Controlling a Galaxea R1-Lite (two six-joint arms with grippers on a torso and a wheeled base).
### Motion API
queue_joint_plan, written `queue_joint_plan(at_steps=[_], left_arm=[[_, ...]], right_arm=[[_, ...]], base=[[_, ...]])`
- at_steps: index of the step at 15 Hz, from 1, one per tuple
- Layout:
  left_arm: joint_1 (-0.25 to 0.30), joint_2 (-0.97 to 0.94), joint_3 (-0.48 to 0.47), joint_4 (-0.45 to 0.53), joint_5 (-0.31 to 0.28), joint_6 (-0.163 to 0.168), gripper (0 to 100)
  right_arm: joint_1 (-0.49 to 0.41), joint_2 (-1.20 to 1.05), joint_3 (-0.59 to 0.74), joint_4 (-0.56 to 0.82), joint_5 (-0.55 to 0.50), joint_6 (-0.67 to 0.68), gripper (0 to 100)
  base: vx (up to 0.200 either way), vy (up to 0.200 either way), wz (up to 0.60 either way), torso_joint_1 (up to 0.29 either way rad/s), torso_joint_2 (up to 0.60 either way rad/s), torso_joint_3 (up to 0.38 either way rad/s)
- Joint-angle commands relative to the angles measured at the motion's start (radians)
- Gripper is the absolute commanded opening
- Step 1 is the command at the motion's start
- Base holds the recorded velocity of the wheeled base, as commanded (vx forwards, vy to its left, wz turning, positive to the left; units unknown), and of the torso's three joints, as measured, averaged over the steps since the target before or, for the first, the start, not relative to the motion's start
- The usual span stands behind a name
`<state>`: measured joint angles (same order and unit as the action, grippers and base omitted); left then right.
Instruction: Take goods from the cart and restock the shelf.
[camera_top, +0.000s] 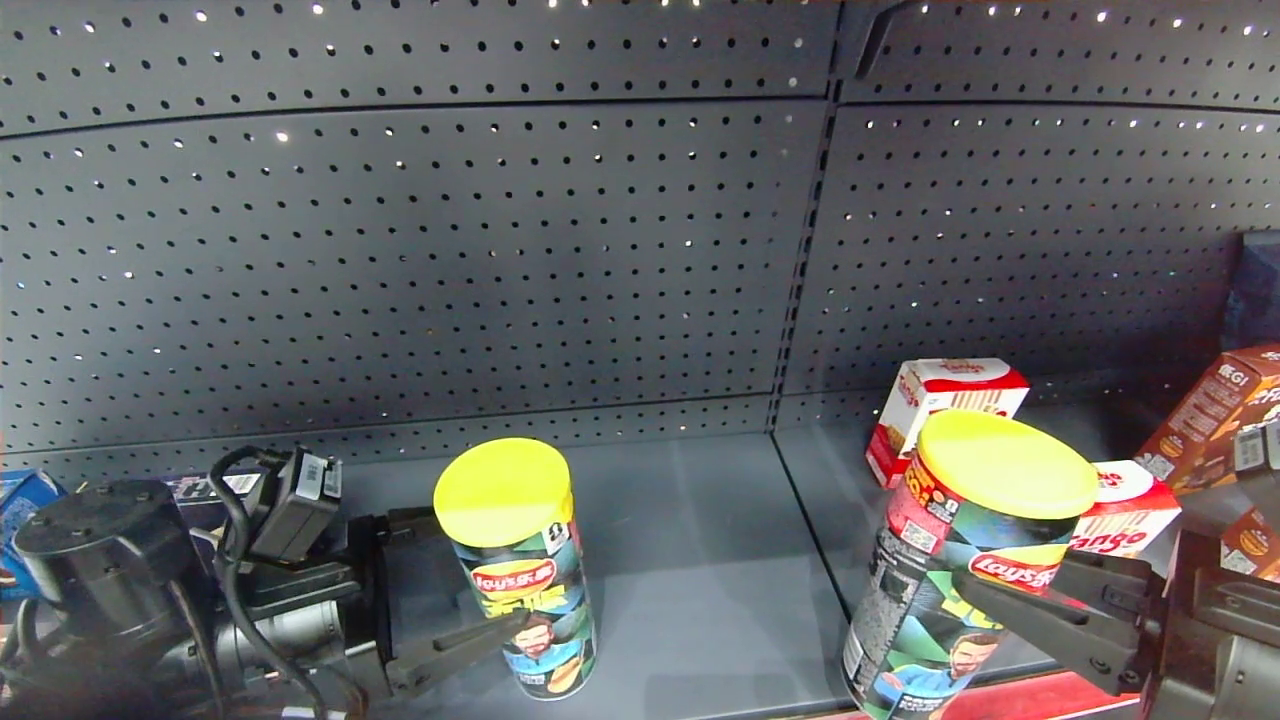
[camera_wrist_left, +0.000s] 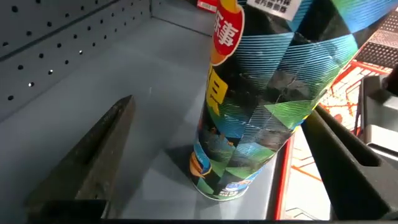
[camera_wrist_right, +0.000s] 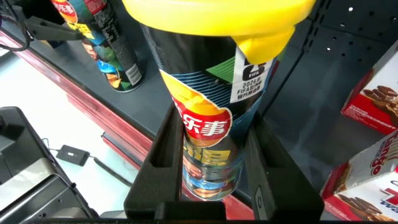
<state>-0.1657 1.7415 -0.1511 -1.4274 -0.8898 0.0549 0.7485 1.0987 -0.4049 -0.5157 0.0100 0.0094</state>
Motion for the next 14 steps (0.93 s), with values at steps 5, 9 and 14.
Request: queue_joint_plan(at_steps=[5,9,14], left_arm=[[-0.009,-0.077,0.01,-0.001,-0.003,-0.001,100],[-0.009,-0.218,0.105,0.001,-0.003,-0.009,100],[-0.001,-0.384,0.148,0.002,0.003,-0.01,100]], right_arm=[[0.0,0.0,0.005,-0.001,-0.001,0.0,0],[0.0,0.003,0.005,-0.001,0.002,0.0,0],[0.0,0.001,0.009,0.0,0.001,0.0,0]], base=[[0.0,0.0,0.0,0.0,0.0,0.0],[0.0,0.0,0.0,0.0,0.0,0.0],[0.0,0.0,0.0,0.0,0.0,0.0]])
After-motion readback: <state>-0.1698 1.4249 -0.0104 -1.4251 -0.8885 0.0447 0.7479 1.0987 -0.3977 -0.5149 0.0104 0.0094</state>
